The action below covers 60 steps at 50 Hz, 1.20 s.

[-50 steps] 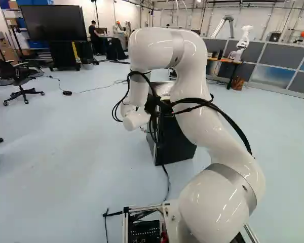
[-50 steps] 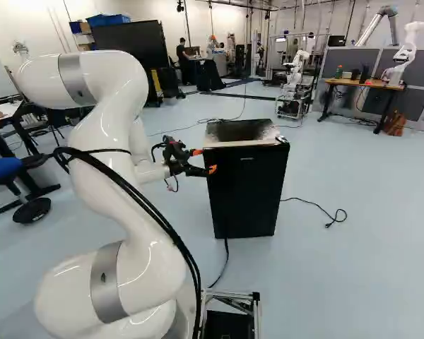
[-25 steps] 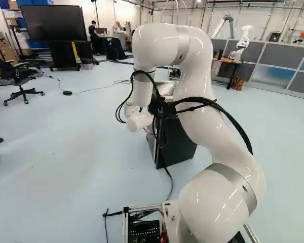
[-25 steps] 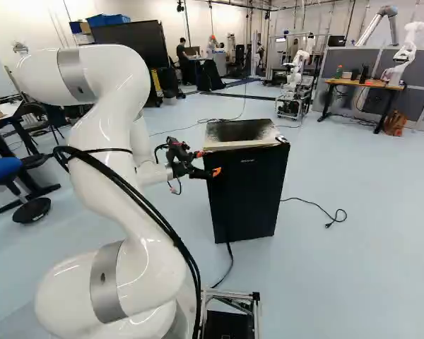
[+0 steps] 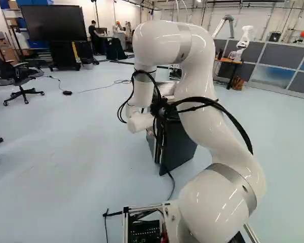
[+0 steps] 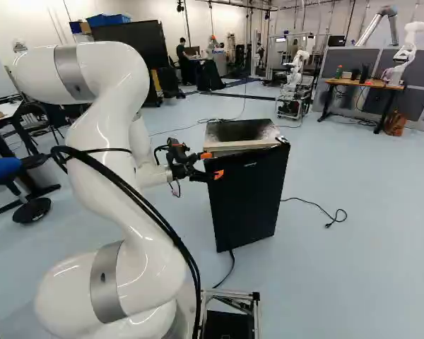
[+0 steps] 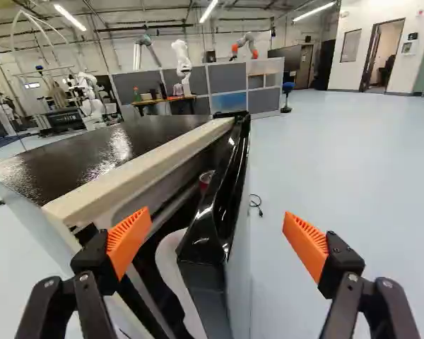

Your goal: Grab a drink from the fridge

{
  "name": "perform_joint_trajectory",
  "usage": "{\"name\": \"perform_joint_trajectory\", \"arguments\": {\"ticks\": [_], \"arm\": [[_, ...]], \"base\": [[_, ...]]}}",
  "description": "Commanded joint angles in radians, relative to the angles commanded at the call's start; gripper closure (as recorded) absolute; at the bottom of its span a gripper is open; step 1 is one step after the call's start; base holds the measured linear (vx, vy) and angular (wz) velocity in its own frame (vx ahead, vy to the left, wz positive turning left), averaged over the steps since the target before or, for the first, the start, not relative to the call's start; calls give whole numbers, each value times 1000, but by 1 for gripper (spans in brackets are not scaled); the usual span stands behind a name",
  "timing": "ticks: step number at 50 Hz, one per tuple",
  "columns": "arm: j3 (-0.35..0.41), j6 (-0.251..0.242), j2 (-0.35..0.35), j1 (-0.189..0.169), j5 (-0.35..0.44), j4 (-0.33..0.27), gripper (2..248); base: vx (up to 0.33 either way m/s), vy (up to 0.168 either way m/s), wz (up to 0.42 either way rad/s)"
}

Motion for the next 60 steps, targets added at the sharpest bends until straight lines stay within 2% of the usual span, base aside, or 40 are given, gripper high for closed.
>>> {"name": "perform_joint_trajectory", "arguments": {"ticks": [18,45,60], "arm": [[111,0,50,32,32,101,3],[285,0,118,82,34,126,3],[365,0,143,83,34,167,3]], "base": [[0,0,0],[0,0,0],[0,0,0]]}}
